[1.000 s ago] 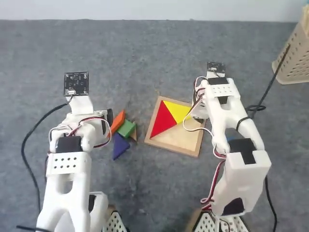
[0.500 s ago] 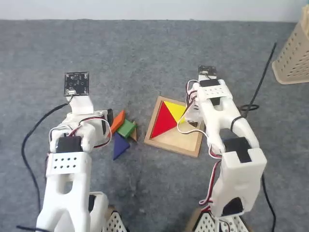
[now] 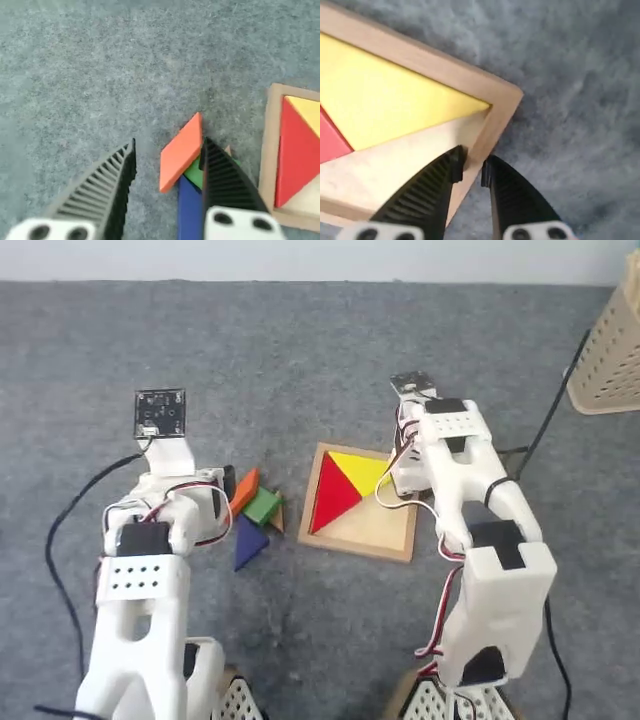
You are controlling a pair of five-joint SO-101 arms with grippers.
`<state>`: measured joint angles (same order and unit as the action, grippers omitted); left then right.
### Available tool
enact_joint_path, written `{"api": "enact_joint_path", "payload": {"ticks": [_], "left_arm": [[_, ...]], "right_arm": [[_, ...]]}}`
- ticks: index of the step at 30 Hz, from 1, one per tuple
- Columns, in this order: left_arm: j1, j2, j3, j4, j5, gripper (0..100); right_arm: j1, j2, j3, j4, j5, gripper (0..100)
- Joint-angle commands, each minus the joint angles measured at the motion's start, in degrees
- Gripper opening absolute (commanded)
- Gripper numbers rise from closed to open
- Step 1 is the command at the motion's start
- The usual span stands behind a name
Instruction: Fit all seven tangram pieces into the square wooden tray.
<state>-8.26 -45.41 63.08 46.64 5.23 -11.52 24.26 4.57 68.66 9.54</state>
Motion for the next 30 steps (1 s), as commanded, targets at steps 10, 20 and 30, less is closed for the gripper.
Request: {"api": "enact_joint_path", "payload": {"ticks": [10,20,30], "left_arm": [[1.41,-1.67,0.40,-1.85,-0.09,20],[1.41,-1.67,0.04,-1.49,-3.25,20],[1.41,8.00,-6.46,2.99,-6.51,20]], "right_arm": [[1.45,-0.48,-2.99,0.84,7.03,2.2],[0.92,-2.68,-5.63,7.60,-4.66,14.8],[1.45,-23.43,11.60,5.49,-6.07,14.8]]}}
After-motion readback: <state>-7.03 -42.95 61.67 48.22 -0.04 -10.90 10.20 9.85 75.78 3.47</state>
